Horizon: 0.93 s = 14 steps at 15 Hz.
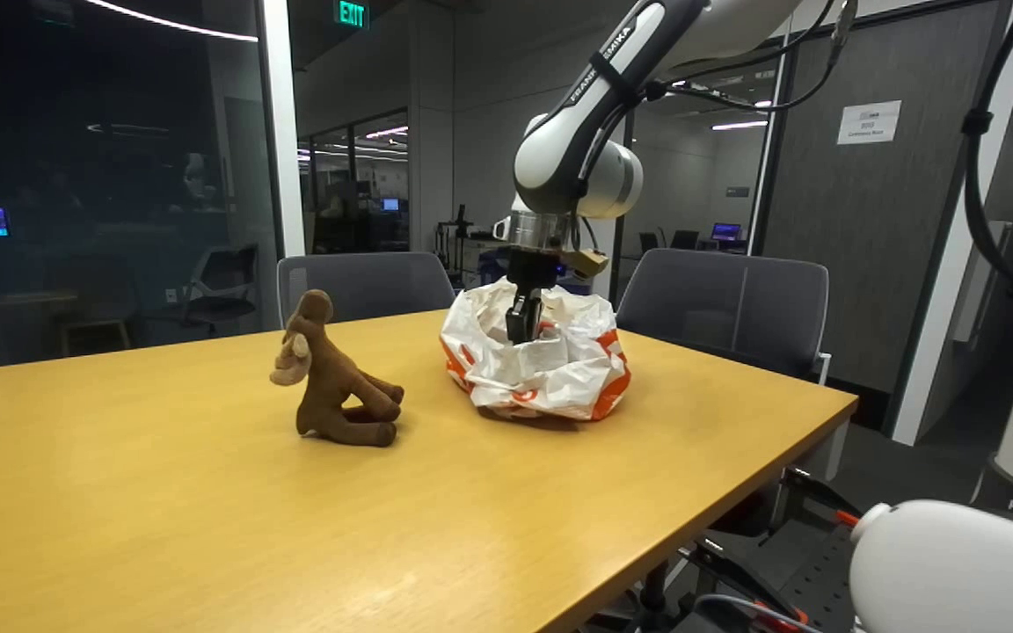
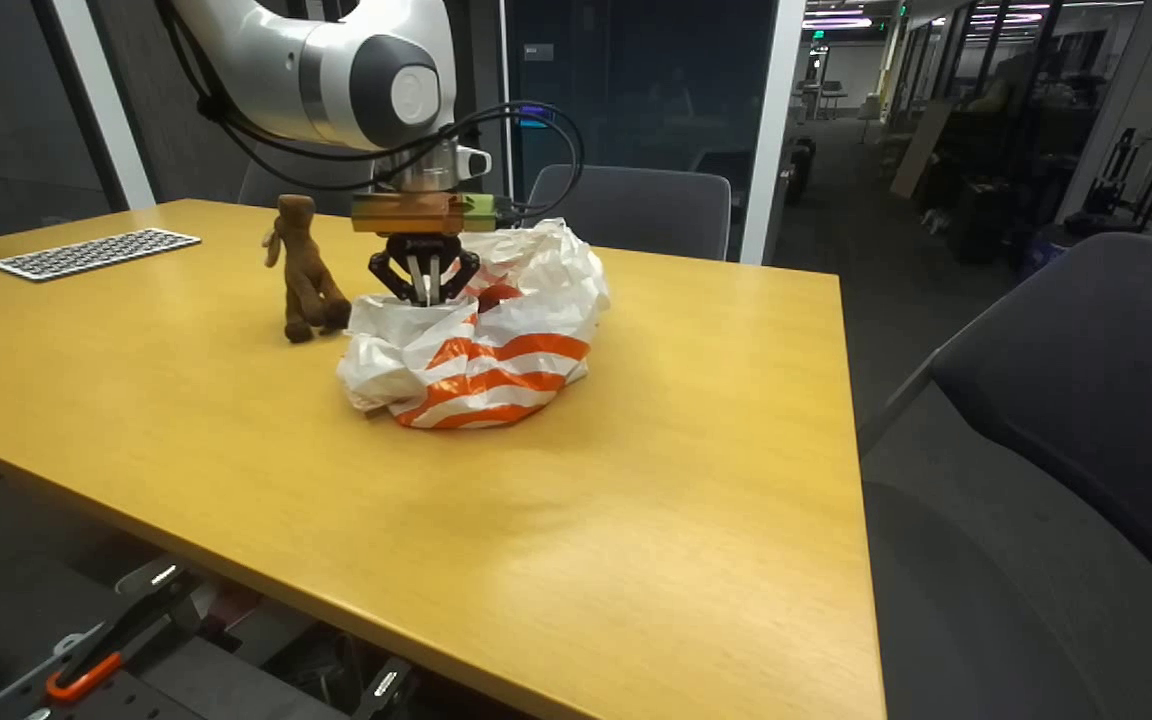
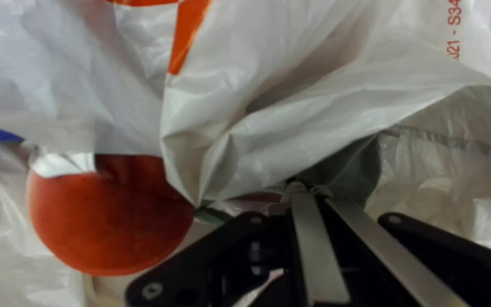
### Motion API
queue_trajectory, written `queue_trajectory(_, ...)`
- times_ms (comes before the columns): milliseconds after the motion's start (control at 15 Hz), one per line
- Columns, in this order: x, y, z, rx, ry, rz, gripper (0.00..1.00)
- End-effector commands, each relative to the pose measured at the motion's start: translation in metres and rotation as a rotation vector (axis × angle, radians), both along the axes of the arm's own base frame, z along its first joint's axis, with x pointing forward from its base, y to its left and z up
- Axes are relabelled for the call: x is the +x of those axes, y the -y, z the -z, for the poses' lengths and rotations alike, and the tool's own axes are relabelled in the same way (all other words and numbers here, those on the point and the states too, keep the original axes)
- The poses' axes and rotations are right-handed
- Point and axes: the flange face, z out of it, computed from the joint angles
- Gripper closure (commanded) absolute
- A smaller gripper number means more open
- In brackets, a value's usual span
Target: Move the objects, which are in the plastic, to the table
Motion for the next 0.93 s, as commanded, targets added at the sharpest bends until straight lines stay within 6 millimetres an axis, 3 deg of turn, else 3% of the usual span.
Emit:
queue_trajectory(0, 0.002, 0.002, -0.009, -0.01, 0.036, -0.005, 0.99)
queue_trajectory(200, 0.003, 0.002, -0.022, -0.038, 0.087, -0.021, 0.99)
queue_trajectory(667, 0.003, 0.003, -0.105, -0.091, 0.376, -0.084, 0.99)
queue_trajectory(867, 0.003, 0.011, -0.113, -0.124, 0.408, -0.075, 0.99)
